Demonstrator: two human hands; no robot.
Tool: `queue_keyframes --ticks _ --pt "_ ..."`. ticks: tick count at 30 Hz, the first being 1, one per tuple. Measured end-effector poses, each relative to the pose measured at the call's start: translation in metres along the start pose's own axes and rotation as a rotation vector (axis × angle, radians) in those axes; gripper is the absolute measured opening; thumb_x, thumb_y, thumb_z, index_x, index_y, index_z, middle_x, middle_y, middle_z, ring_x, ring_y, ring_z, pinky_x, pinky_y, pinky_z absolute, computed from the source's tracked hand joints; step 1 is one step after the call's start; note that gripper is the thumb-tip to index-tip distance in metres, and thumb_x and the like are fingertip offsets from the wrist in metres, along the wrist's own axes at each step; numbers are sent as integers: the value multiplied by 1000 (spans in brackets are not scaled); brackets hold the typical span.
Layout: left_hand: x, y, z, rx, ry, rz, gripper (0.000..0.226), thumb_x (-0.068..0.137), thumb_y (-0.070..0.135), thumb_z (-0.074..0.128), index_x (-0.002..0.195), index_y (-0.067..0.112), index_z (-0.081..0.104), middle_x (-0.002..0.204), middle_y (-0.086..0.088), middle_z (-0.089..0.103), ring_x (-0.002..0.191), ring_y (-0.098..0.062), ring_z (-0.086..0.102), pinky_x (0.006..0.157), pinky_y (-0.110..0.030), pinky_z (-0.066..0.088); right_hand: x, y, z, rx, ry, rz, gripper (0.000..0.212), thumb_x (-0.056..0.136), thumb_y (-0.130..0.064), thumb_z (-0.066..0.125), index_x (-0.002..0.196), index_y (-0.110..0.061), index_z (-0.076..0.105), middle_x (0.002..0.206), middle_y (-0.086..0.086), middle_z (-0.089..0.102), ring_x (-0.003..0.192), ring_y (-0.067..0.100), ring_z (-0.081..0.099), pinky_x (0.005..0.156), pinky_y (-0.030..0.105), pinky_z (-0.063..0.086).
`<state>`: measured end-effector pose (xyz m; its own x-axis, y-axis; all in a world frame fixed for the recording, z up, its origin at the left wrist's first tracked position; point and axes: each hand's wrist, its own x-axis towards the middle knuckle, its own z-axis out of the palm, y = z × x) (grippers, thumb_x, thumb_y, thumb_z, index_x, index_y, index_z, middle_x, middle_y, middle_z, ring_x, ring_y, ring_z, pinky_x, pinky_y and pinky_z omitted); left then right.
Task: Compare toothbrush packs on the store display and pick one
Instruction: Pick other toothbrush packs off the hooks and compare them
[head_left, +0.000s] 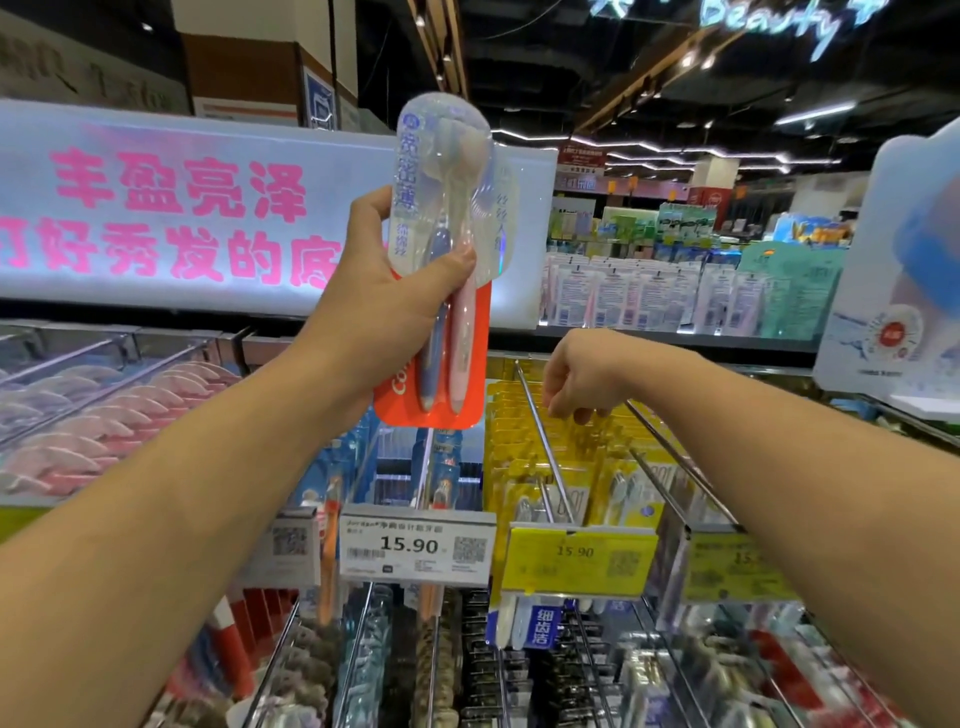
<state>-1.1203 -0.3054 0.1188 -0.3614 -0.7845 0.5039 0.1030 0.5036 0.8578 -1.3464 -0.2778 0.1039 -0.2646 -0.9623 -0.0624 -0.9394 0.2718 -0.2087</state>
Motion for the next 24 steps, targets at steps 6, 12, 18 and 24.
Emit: queue_keyframes --ticks 6,12,18,24 --pt "1 1 1 2 6 4 46 99 36 65 135 44 37 102 18 67 81 2 71 74 -25 57 0 -3 -1 191 4 17 7 92 -8 76 88 -14 75 87 8 76 73 17 76 72 30 65" --pt "1 0 2 8 13 9 43 100 34 64 132 44 37 105 18 66 94 -4 69 84 -31 58 0 -3 2 249 -30 50 4 92 -5 75 91 -9 76 84 10 75 65 18 74 74 32 66" --pt "2 -1 3 6 -5 2 46 100 35 65 135 43 37 106 16 67 94 -7 70 84 -33 59 3 -1 4 277 -53 93 7 91 -1 73 86 -6 77 76 13 72 66 25 71 81 44 66" --pt "3 -2 1 4 -5 5 45 100 36 65 133 45 37 104 19 66 91 -4 69 81 -30 58 8 3 -2 184 21 105 10 94 -4 68 99 -4 76 82 11 74 62 22 70 55 28 60"
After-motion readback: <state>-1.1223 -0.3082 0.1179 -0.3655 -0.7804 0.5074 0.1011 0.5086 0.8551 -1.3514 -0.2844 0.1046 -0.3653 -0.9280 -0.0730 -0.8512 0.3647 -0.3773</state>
